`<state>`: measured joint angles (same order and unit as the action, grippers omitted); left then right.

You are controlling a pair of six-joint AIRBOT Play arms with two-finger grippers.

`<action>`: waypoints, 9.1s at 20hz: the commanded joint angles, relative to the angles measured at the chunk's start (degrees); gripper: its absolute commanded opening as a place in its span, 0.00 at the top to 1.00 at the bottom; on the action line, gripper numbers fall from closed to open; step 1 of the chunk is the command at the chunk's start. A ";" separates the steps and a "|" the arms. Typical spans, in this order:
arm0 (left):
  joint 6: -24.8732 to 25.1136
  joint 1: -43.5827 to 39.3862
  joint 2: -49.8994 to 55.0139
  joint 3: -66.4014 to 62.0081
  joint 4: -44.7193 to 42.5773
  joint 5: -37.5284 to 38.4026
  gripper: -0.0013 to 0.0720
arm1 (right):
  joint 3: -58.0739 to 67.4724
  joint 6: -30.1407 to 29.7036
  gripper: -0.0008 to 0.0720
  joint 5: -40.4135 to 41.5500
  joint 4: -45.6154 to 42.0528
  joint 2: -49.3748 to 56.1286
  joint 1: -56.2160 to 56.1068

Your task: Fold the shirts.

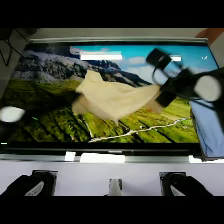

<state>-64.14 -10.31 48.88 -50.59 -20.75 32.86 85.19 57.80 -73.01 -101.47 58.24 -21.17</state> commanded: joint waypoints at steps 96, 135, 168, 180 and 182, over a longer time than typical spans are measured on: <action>-19.52 27.89 -6.56 -65.64 -35.82 36.41 0.94 | 31.52 -7.89 0.95 6.88 19.78 -13.70 27.04; -11.58 14.47 51.60 -43.21 -40.22 34.91 0.93 | 17.22 -0.90 0.95 -4.68 20.22 43.58 27.06; -12.63 19.10 23.45 21.84 -25.29 27.80 0.30 | -19.39 -3.61 0.31 -11.76 25.49 23.30 41.20; -11.98 17.79 18.64 21.79 -25.27 27.98 0.93 | -35.15 -3.41 0.28 1.44 33.92 26.29 41.20; -12.00 17.79 16.85 21.79 -25.27 27.98 0.93 | -35.15 -3.34 0.39 2.64 35.65 26.71 41.20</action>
<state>-76.23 7.51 68.05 -28.69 -47.64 58.96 51.07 54.52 -75.13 -68.66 83.74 20.10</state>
